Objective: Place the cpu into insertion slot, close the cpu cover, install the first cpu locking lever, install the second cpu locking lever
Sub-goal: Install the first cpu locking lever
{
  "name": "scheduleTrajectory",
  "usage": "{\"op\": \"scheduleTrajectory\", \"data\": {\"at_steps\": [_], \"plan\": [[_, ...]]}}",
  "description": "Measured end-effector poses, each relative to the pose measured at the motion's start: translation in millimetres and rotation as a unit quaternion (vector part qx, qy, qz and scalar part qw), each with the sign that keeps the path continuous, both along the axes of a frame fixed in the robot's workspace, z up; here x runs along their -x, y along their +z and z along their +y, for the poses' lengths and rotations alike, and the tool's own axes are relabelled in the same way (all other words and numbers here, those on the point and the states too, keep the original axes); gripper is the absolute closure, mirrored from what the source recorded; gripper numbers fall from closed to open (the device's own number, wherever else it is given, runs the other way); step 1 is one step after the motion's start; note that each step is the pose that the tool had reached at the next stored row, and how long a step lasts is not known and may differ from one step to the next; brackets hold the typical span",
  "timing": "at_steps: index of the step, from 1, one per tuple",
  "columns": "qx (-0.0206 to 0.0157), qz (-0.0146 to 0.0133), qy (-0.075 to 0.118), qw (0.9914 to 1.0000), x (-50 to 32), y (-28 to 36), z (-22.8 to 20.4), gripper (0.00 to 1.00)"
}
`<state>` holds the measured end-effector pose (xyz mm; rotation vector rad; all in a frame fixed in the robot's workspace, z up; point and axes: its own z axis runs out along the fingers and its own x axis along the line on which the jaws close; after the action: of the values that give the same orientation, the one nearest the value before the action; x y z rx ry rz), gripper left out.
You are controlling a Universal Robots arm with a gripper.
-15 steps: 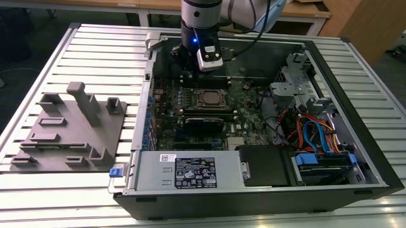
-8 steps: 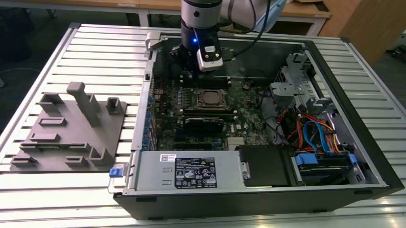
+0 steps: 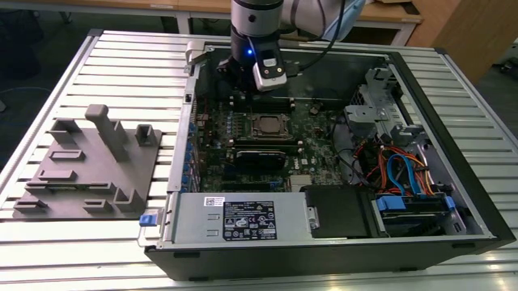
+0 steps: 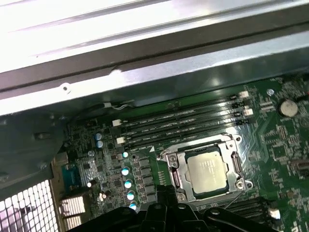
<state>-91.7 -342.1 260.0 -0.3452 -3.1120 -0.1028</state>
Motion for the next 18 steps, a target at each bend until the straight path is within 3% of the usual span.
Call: {"op": "scheduleTrajectory", "data": {"at_steps": [3, 9, 14, 18], "plan": [[0.0000, -0.0001, 0.016, 0.99988, 0.3, -0.4, 0.0, 0.90], [0.0000, -0.0021, 0.022, 0.99976, 4.7, -0.9, 0.2, 0.90], [-0.0001, -0.0079, 0.028, 0.99958, 5.4, -1.0, 0.3, 0.90], [-0.0015, -0.0081, 0.034, 0.99937, 5.9, -1.3, 1.1, 0.90]]}}
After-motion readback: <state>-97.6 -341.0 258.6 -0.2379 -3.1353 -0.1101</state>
